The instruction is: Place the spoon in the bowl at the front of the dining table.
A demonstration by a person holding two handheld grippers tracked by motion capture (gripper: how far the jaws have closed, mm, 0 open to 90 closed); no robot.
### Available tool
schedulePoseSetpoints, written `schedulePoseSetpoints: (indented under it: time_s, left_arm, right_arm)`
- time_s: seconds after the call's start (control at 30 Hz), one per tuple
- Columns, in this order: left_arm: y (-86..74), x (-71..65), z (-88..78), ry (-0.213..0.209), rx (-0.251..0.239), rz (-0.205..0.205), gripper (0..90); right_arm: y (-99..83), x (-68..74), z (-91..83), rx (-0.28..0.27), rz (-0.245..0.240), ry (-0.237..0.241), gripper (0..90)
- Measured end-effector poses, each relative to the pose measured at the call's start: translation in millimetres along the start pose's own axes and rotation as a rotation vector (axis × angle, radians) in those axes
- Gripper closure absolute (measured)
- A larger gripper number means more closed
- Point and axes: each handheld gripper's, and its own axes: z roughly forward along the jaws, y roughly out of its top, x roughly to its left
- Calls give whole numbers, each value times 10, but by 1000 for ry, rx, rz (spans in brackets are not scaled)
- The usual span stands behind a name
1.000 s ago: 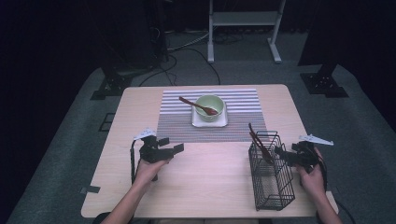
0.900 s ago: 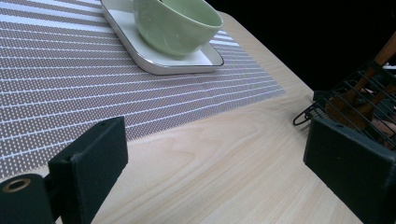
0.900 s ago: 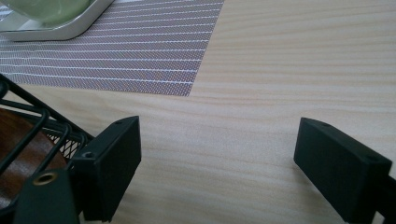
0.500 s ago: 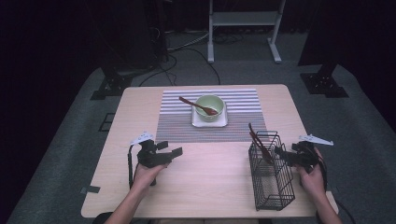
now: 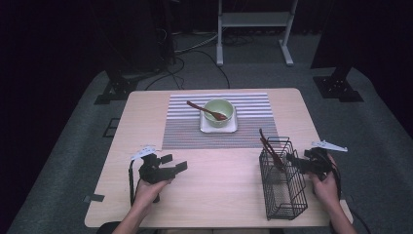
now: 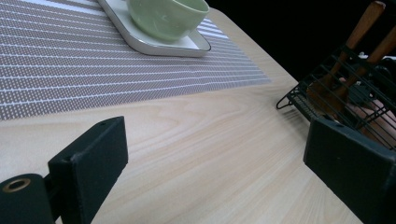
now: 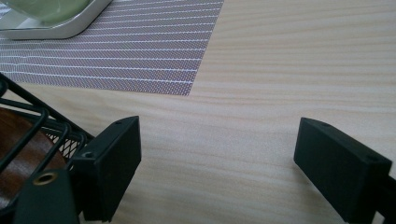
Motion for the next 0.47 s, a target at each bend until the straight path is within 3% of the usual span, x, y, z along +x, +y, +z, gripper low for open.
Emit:
schedulePoseSetpoints:
  time_s: [0.47]
  left_arm:
    - [-164, -111, -37, -5, 18, -2, 56]
  right_arm:
    - [-4, 6, -2, -3, -5, 11, 134]
